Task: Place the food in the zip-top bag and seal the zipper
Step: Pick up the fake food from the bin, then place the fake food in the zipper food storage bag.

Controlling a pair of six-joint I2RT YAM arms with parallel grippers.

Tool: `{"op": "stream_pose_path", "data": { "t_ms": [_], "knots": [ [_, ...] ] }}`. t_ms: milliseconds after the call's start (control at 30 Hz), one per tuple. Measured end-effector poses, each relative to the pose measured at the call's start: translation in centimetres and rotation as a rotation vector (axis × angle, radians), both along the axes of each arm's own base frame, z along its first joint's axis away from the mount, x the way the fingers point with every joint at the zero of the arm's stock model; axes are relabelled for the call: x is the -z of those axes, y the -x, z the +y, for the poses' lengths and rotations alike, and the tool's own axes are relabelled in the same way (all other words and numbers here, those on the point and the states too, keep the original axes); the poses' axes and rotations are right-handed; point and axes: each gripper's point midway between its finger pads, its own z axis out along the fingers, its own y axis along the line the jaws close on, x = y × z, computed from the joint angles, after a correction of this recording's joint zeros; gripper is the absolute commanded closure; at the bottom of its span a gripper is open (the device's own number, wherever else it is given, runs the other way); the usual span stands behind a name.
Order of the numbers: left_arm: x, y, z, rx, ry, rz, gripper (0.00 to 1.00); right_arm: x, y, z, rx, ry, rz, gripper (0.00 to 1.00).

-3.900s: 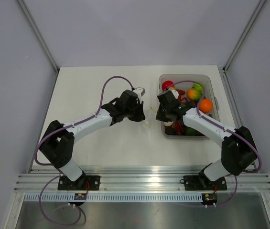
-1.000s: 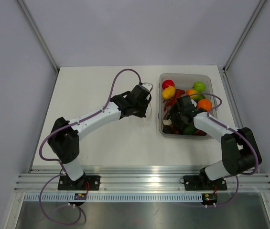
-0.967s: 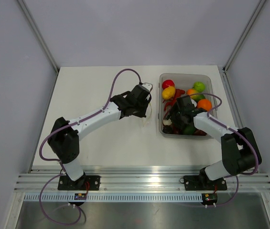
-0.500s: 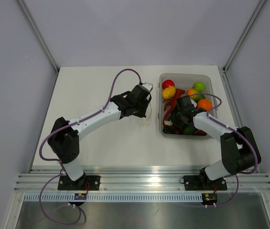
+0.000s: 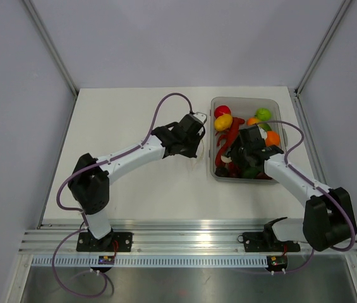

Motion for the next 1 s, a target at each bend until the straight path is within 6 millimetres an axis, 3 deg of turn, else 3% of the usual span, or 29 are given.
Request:
{"op": "stream_pose_path", "data": {
  "t_ms": [233,400,500,633,767,1000],
  "knots": [
    [0.2,0.2,-0.1,0.005,-0.005,0.005,1.00,-4.9,0.2,0.7,-0.045,-0.022,-0.107,0.62],
    [0.2,0.2,-0.1,0.006,-0.005,0.005,1.00,-10.3,0.4,4.6,-0.148,-0.072,-0.229,0.61],
    [0.2,0.2,-0.2,0.008,-0.003,0.006,1.00,-11.7,1.0,6.7,-0.204,-0.097,-0.259,0.61],
    [-0.2,0.1,-0.4,0.010,0.006,0.003,1.00,-11.1,1.1,8.4,-0.240,-0.114,-0.242,0.61],
    [-0.3,0.2,-0.5,0.015,0.013,0.005,1.00,-9.1,0.7,9.3,-0.248,-0.117,-0.191,0.62],
    [-0.3,0.6,-0.9,0.036,0.031,0.025,1.00,-7.6,0.4,9.7,-0.247,-0.112,-0.161,0.62]
  ]
}}
